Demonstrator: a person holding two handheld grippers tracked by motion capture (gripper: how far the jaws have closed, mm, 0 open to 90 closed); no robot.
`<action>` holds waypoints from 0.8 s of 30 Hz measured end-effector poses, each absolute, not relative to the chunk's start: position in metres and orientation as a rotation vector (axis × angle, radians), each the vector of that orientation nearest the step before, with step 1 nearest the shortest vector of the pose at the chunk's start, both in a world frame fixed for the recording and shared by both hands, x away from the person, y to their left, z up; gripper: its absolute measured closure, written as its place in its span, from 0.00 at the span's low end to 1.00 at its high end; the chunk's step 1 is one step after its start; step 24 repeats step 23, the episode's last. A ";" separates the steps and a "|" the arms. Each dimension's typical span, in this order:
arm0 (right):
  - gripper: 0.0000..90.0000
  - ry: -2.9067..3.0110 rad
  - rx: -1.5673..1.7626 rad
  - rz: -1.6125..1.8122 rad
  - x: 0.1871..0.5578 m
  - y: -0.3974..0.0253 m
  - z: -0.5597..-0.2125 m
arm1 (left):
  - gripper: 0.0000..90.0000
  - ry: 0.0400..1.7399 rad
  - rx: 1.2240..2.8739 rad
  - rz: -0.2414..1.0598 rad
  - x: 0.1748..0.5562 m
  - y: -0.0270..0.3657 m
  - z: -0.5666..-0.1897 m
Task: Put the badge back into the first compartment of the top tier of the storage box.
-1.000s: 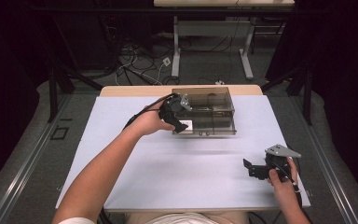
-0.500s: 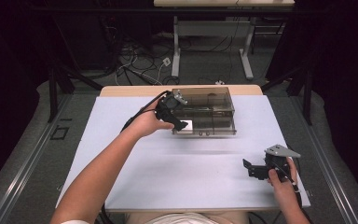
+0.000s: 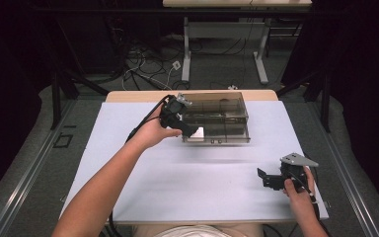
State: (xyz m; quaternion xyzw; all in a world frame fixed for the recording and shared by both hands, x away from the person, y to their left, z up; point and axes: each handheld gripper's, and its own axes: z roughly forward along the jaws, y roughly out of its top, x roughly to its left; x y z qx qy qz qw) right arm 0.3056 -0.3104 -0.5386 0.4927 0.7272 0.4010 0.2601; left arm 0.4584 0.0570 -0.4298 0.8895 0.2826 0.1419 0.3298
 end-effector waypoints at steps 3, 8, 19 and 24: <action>0.00 1.966 1.342 1.082 0.305 -0.310 -0.538 | 0.01 0.775 2.283 0.356 0.454 0.062 -0.429; 0.00 1.970 1.333 1.081 0.306 -0.311 -0.538 | 0.01 0.797 2.234 0.351 0.443 0.070 -0.429; 0.00 1.962 1.339 1.080 0.305 -0.310 -0.538 | 0.04 0.877 2.101 0.361 0.415 0.105 -0.438; 0.00 1.960 1.342 1.087 0.305 -0.309 -0.538 | 0.04 0.919 2.052 0.402 0.405 0.120 -0.444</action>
